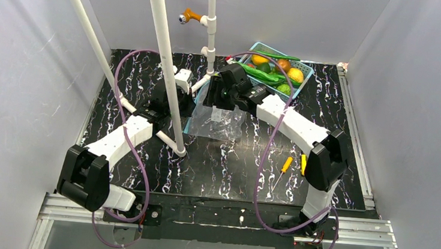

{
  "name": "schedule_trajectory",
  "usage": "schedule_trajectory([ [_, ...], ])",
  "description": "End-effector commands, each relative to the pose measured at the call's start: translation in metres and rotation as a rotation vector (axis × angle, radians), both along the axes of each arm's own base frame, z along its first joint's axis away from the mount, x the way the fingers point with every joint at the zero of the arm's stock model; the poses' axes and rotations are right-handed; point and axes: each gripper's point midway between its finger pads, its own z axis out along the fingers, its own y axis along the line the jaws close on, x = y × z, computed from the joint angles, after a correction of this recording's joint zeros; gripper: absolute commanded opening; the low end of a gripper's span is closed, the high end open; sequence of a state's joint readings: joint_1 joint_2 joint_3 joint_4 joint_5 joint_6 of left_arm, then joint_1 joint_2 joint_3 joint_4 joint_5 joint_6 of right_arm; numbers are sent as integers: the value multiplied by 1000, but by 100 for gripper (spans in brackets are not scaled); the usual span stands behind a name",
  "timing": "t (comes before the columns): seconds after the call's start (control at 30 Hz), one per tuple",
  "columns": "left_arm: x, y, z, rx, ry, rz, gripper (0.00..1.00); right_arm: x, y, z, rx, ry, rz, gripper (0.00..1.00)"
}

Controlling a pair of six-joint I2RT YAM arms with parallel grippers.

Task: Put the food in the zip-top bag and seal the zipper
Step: Open the zipper of the food storage bag.

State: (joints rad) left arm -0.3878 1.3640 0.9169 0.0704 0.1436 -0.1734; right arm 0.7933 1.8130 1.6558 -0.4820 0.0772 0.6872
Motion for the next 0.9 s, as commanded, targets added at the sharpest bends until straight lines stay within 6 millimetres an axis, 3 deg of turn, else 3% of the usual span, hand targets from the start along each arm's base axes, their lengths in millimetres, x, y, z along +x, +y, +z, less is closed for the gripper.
schedule_trajectory([
  [0.0, 1, 1, 16, -63, -27, 47, 0, 5, 24, 16, 26, -65, 35, 64],
  [0.43, -3, -9, 17, -85, -16, -17, 0, 19, 36, 15, -48, -145, 99, 64],
  [0.87, -2, -3, 19, -74, -34, 11, 0, 32, 31, -11, -165, -138, 46, 45],
])
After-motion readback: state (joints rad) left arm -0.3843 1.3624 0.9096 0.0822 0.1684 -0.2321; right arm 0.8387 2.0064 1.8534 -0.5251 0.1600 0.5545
